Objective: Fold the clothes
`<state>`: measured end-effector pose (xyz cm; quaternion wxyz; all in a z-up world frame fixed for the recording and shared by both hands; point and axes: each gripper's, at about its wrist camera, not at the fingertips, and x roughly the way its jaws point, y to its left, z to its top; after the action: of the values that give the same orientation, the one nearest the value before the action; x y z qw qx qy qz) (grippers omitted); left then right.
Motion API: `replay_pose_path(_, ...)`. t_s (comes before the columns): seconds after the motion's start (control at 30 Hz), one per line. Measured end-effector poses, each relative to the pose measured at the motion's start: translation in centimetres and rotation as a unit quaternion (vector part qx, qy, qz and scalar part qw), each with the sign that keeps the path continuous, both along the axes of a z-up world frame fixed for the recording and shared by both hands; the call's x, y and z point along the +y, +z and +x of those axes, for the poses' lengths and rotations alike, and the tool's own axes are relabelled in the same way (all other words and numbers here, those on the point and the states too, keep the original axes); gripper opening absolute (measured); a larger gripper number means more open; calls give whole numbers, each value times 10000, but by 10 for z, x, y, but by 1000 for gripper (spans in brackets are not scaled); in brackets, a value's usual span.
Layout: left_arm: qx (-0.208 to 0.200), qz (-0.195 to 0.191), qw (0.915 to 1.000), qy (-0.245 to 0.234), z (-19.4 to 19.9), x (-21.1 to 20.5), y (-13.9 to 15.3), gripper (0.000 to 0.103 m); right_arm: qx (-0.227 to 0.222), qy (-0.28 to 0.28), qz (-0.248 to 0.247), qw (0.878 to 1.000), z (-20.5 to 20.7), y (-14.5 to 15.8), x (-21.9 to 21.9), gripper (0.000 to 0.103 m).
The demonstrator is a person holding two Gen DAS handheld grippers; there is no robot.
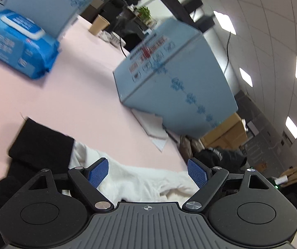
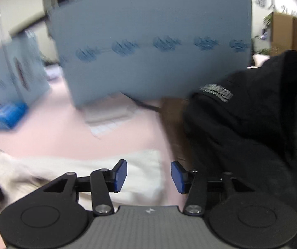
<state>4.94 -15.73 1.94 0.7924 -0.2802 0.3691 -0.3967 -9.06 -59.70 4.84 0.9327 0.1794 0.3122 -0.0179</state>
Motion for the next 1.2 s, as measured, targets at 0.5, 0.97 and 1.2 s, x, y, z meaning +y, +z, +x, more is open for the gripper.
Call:
replay_pose_path(0.5,362,361,9987,1,46,-29,-37,84,531,1638,917,9808,95,-38,108,39)
replay_pose_path(0.97,-101,-525,9975,-456,9,2,4,85,-88,1518,830,9849,54,-4,105,51)
replay_pose_path(1.2,700,-295,9950,-642,-2,-15,-38,85,163,1611,1548,9746,48,-26,112,50)
